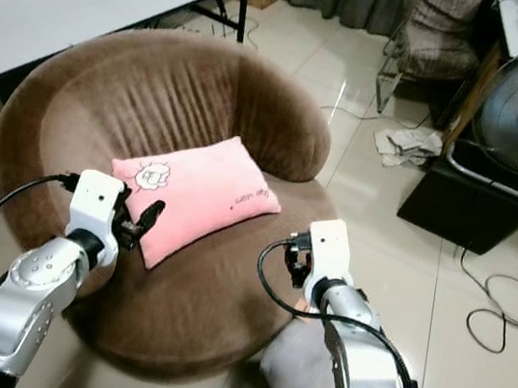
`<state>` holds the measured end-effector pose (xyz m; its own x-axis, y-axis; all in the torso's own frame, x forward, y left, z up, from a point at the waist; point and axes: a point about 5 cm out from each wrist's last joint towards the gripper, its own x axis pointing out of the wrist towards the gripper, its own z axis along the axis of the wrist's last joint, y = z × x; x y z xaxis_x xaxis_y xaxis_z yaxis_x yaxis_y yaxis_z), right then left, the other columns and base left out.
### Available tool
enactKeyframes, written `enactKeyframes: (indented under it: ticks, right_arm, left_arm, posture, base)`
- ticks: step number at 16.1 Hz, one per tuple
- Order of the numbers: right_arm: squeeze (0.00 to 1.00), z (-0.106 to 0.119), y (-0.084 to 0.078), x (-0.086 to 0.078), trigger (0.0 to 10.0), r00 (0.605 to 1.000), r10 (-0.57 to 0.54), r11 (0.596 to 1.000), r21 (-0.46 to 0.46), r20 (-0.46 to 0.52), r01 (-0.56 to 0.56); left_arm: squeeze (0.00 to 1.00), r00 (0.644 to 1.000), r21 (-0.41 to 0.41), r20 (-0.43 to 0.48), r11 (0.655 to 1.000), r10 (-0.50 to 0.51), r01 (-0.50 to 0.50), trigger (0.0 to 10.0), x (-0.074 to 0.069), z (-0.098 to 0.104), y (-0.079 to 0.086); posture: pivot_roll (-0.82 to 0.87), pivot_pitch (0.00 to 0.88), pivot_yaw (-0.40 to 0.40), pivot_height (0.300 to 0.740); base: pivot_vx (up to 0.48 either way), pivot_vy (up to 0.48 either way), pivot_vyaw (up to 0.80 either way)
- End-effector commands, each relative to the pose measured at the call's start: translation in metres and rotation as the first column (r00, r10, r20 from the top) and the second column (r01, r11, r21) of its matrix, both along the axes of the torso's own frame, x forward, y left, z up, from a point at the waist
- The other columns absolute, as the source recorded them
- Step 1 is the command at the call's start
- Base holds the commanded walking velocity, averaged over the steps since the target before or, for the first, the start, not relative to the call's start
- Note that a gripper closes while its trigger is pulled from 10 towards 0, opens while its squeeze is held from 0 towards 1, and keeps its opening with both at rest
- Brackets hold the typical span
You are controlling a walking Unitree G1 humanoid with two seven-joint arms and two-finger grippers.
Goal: Move the pillow to the sofa from floor
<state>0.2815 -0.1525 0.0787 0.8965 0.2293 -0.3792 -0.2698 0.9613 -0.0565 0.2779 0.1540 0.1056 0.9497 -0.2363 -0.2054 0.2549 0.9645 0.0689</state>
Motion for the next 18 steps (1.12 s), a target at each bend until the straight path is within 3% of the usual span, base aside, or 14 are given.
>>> enactKeyframes:
  ticks: [1, 8, 14, 18]
  right_arm:
    - [0.00, -0.001, -0.003, 0.001, 10.0, 1.000, -0.013, 1.000, -0.008, -0.002, 0.013]
    - [0.00, -0.002, -0.003, 0.000, 10.0, 1.000, -0.018, 1.000, -0.009, -0.008, 0.018]
    - [0.00, -0.002, -0.002, 0.000, 10.0, 0.999, -0.033, 0.999, 0.012, -0.009, 0.033]
    - [0.00, -0.003, -0.004, 0.000, 10.0, 0.999, -0.046, 0.999, 0.017, -0.012, 0.047]
  left_arm:
    - [0.00, 1.000, 0.017, 0.006, 1.000, -0.003, 0.003, 10.0, -0.001, 0.003, 0.000]
    - [0.00, 1.000, 0.021, 0.006, 1.000, -0.011, 0.011, 10.0, -0.001, 0.004, 0.000]
    - [0.00, 0.997, 0.037, 0.078, 0.999, 0.014, -0.017, 10.0, 0.004, 0.013, 0.003]
    - [0.00, 0.993, 0.037, 0.111, 0.999, 0.036, -0.040, 10.0, 0.006, 0.016, 0.009]
  posture:
    - [0.06, 0.000, -0.010, 0.740]
    - [0.06, 0.000, 0.001, 0.740]
    - [0.05, 0.000, 0.010, 0.740]
    - [0.05, 0.000, 0.006, 0.740]
  base:
    - [-0.292, 0.000, 0.00]
    - [-0.286, 0.000, 0.00]
    - [0.000, 0.000, 0.00]
    - [0.000, 0.000, -0.80]
